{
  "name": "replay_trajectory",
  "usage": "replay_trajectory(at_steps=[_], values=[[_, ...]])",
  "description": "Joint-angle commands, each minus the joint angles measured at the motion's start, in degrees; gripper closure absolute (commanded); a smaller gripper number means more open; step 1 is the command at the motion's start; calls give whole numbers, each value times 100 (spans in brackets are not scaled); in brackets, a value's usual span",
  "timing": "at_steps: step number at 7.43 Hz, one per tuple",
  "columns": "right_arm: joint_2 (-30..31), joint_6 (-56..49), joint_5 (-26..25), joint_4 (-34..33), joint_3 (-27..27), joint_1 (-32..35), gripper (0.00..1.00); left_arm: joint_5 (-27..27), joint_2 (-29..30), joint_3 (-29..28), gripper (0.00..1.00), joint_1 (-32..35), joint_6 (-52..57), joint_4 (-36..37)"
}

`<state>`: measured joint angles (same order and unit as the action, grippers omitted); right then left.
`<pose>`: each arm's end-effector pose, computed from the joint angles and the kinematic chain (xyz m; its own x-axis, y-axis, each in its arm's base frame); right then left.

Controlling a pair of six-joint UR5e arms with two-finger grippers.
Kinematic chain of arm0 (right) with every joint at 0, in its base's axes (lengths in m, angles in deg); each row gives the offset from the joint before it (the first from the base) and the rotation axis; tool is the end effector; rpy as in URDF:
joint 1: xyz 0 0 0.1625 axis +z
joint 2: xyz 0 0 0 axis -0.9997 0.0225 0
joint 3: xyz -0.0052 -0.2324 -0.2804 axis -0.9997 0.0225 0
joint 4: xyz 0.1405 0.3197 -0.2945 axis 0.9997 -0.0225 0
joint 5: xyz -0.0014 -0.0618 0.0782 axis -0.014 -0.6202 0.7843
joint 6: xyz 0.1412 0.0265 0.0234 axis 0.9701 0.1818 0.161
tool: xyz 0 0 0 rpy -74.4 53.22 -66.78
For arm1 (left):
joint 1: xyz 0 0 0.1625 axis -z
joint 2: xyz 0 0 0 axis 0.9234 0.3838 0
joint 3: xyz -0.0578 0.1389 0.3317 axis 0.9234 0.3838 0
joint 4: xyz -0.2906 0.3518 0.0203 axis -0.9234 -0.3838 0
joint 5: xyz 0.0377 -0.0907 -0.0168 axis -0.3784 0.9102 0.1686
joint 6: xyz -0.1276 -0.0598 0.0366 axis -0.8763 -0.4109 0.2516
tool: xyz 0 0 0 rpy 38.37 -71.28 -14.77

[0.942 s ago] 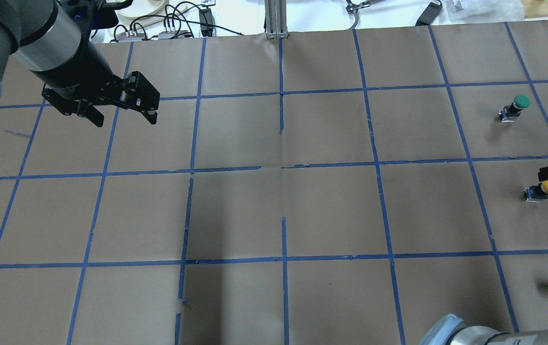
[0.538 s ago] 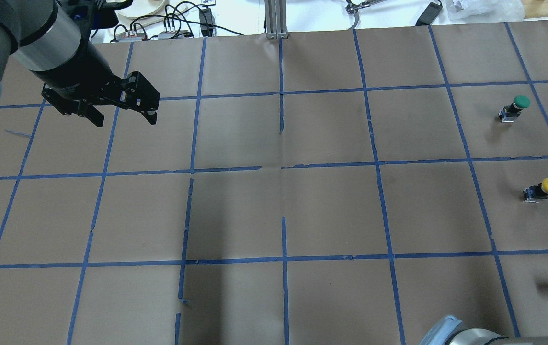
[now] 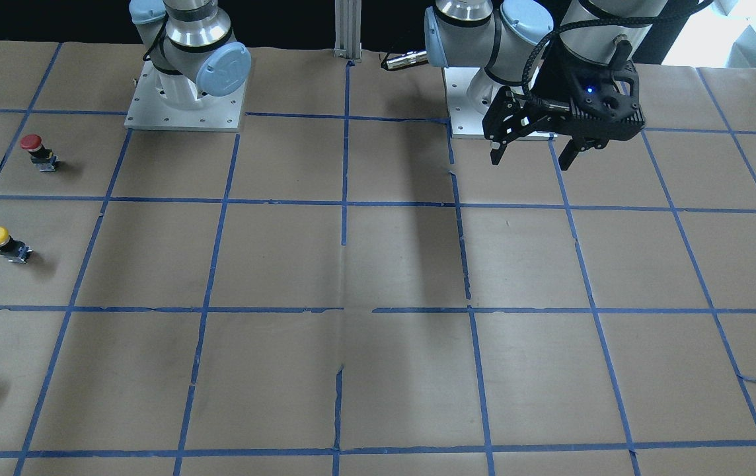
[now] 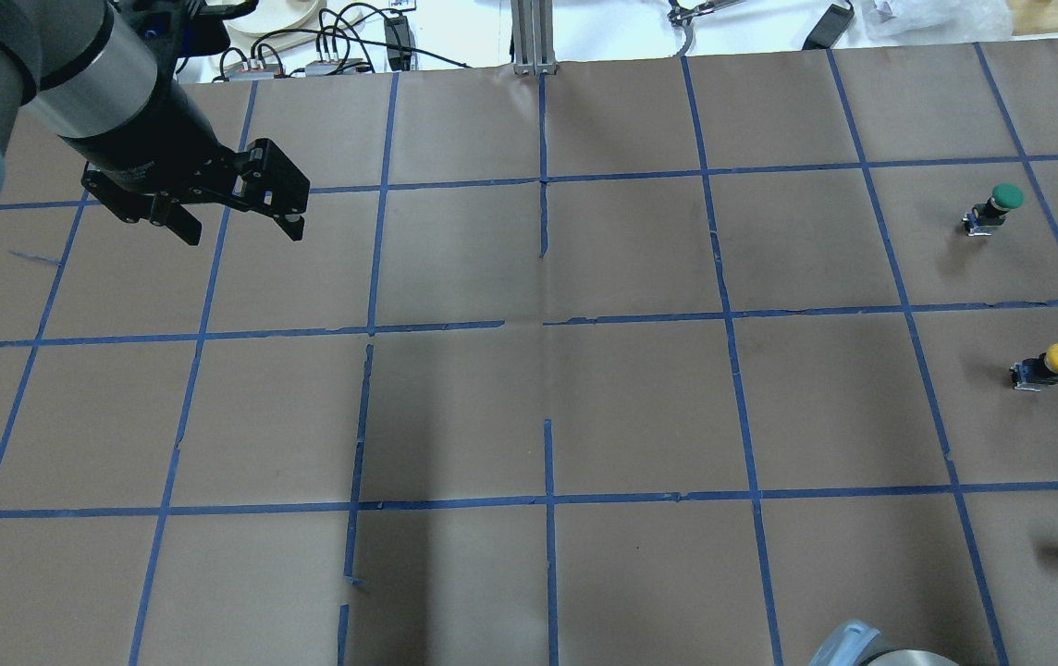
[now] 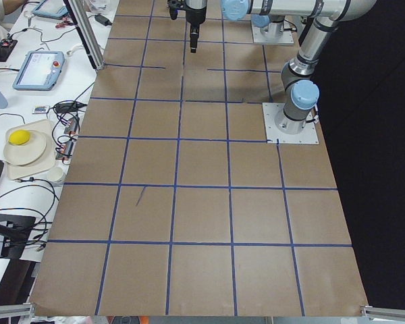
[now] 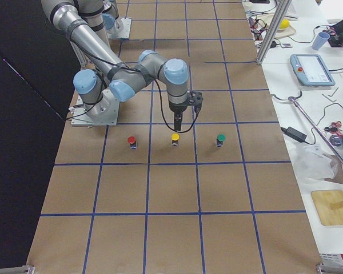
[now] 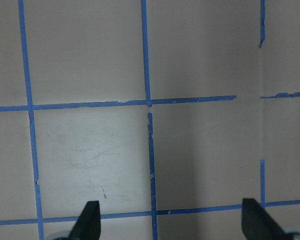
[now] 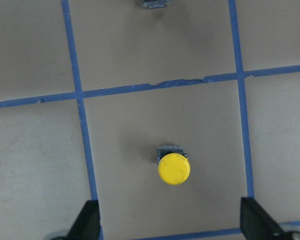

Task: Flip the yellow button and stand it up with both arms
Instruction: 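Open the right gripper and lift it off the standing button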

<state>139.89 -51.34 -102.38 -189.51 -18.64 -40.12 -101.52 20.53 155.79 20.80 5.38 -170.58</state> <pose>-0.2440 -0.4885 0.2625 -0.9927 0.1195 -0.0145 0.1201 0.9909 -0.0610 -0.1255 -0.5244 0.3944 -0.9980 0.0340 0.0532 0.0307 0.9976 -0.0626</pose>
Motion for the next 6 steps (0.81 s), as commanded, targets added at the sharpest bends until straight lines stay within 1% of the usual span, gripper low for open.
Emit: replay_trajectory(at_steps=[1,2,3,4,5,6], values=[[342,693,-283,1005,300,448,0,7,0,14,0,1,7,0],[465,1000,-284,1409,387,633,0,7,0,14,0,1,7,0],[615,1664,-284,1944,545,913,0,16,0,14,0,1,7,0],[720,2184,-284,2167,677,1264,0,16,9,14,0,1,7,0],[817,2590,-275,2578,739,1668,0,16,9,14,0,1,7,0],[827,3368,-275,2765,975,2255,0,16,9,14,0,1,7,0]])
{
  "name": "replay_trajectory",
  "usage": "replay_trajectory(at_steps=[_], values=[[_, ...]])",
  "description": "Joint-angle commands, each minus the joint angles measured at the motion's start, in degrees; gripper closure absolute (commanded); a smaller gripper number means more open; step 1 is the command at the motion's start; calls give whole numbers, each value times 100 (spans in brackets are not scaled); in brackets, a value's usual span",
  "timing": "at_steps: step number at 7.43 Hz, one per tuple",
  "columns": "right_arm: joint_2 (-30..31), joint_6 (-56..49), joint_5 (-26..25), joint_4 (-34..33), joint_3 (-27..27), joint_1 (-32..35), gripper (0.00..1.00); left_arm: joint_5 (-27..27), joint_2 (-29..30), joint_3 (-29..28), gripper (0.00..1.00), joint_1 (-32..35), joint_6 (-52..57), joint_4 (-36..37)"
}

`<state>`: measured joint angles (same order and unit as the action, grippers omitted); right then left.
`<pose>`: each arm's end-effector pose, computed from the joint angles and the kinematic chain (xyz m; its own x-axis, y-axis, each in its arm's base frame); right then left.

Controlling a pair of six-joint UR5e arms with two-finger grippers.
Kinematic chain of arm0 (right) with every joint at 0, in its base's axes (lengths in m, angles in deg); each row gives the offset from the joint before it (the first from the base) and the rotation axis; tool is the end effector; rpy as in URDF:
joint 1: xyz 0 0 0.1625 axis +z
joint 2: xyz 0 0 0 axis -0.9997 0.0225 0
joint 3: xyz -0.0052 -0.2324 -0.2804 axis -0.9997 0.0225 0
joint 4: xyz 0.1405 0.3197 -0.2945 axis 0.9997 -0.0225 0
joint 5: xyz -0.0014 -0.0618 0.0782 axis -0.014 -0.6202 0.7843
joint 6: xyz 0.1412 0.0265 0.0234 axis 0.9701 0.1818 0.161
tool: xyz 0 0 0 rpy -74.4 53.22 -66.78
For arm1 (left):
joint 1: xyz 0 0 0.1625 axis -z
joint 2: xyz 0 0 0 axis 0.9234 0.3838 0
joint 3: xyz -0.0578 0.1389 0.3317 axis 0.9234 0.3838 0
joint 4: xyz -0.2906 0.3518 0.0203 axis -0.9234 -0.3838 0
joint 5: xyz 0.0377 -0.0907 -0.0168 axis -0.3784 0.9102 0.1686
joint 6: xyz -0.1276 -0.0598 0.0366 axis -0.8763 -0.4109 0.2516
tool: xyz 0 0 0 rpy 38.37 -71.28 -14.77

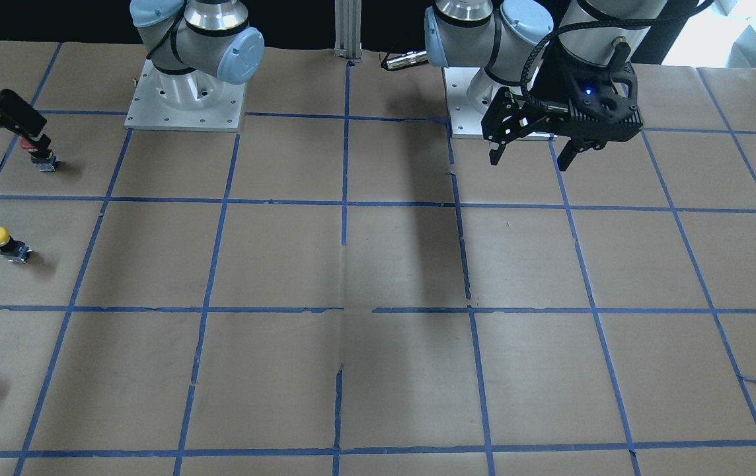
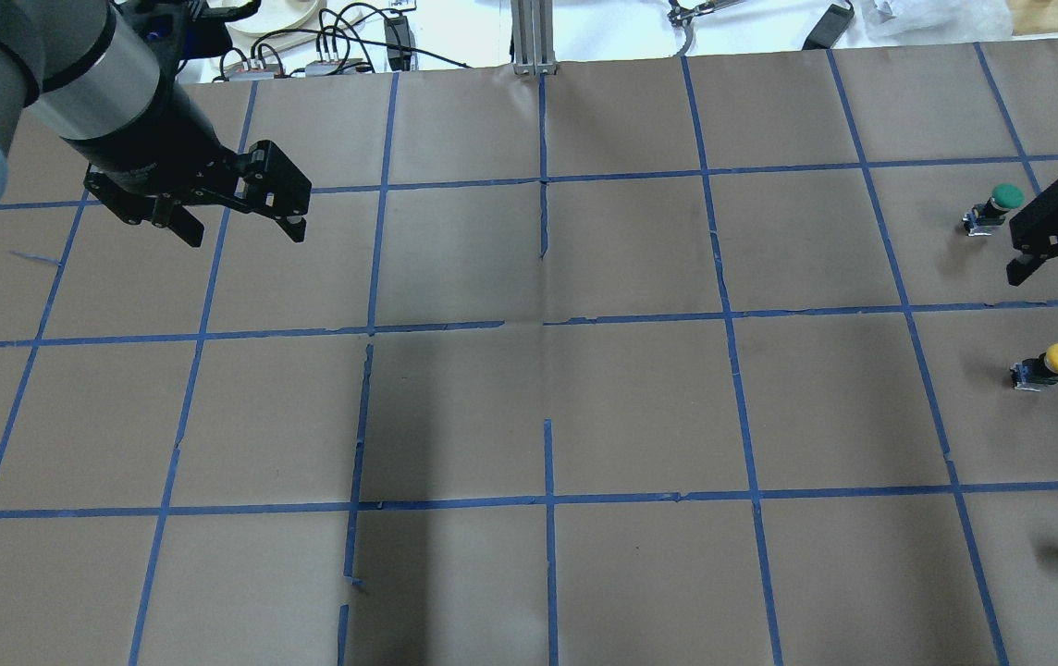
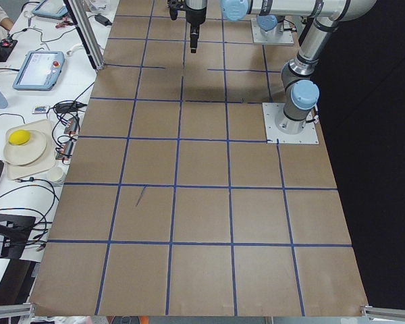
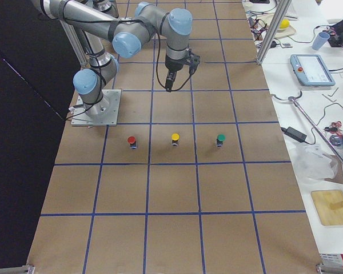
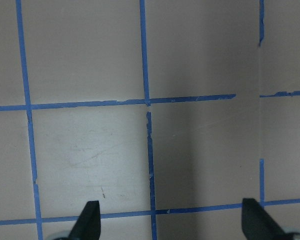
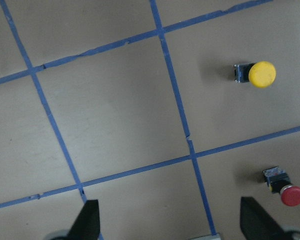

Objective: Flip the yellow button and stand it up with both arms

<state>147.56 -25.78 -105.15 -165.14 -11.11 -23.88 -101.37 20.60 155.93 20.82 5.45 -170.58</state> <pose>-0.0807 -0.4846 0.3587 -0.9596 0.2808 -0.0164 0.2771 0.9537 0.1165 -0.1261 -0.5243 0.3925 -0.9978 0.0355 0.0560 0.0322 0.9977 -0.0592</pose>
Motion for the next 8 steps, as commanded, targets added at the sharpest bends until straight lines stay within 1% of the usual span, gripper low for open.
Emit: replay_trajectory(at_steps=[1,2,4,5,8], values=[[25,1498,11,730,572,1132,0,0,2,9,0,0,0,0],[25,1975,89,830,750,1546,0,-8,-7,44,0,9,0,0],[51,2320,2,822,681,2372,0,-8,-7,35,0,9,0,0],[77,2296,28,770,594,2541,0,-8,-7,35,0,9,0,0],[77,2305,81,752,558,2473,0,-8,-7,26,0,9,0,0]])
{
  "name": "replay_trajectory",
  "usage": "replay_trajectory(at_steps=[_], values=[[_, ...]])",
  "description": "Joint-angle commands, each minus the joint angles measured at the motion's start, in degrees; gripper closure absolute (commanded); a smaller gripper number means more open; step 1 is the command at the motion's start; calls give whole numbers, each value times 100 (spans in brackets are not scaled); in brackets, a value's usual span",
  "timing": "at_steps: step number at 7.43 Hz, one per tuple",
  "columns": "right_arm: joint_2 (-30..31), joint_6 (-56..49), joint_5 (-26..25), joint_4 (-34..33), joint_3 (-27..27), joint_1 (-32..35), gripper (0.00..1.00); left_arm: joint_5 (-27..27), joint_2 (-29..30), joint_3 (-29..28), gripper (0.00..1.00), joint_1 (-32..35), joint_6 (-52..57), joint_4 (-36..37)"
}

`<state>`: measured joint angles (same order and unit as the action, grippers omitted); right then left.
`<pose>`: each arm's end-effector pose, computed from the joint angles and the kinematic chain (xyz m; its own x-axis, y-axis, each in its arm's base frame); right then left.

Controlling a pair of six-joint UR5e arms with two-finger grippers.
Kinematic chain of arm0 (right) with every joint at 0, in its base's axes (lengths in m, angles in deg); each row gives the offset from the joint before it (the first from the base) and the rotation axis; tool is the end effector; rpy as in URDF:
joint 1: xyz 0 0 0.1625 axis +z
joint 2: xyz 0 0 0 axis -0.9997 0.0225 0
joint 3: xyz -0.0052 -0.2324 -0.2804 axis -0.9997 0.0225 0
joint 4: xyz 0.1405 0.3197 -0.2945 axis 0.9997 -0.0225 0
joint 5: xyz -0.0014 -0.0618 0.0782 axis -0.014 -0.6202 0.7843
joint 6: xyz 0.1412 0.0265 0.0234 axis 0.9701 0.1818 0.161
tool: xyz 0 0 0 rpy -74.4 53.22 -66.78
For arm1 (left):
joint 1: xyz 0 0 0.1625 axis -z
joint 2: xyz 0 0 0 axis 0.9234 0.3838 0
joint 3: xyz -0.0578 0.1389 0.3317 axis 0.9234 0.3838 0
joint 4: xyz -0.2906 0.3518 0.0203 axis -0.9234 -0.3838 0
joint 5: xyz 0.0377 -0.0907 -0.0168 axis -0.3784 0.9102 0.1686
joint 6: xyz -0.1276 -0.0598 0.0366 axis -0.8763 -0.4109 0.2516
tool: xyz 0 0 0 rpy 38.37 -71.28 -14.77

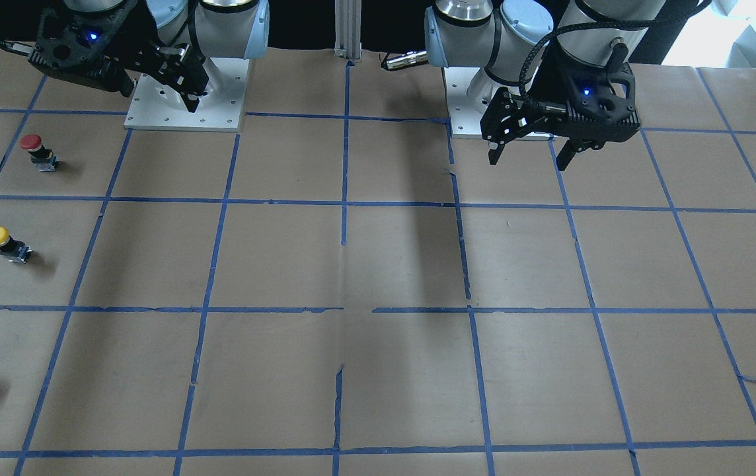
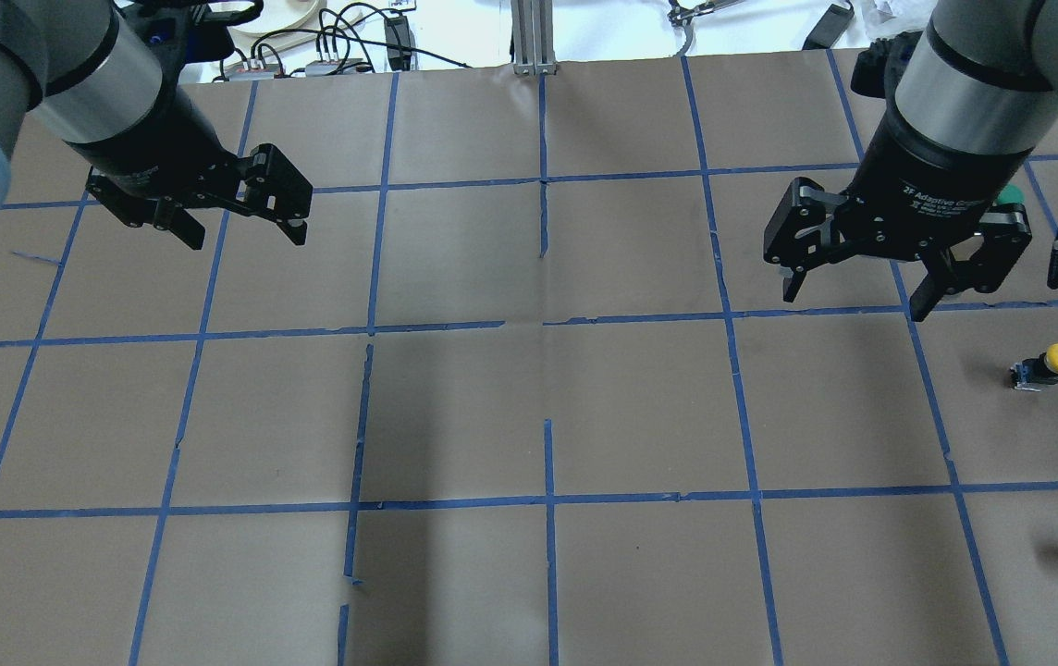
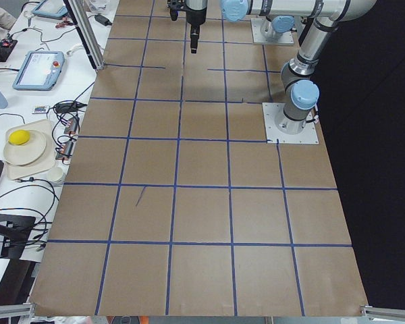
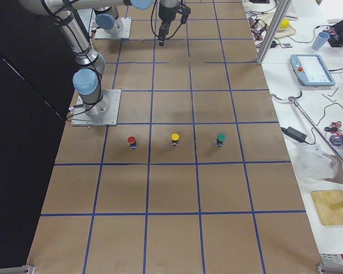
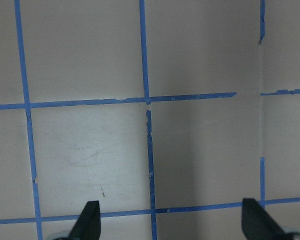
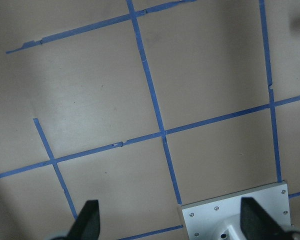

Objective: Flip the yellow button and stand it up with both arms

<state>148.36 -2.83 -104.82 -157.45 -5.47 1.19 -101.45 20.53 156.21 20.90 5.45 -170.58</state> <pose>0.1331 -0.4629 0.4053 -0.9697 0.2425 0.0300 0.2443 0.9601 0.1360 -0.1266 -0.5232 0.3905 -0.9978 0.0366 0.0548 0.0336 0.9979 -0.0555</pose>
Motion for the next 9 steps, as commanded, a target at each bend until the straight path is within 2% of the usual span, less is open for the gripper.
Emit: replay_trajectory(at_steps=[1,2,9], values=[[-11,-42,-22,-583,-32,9,1,0,-9,16,0,0,0,0],[-20,-33,21,-815,-32,-43,0,-9,-9,16,0,0,0,0],[-11,-25,4,-712,-50,-175,0,-26,-9,-10,0,-26,0,0]])
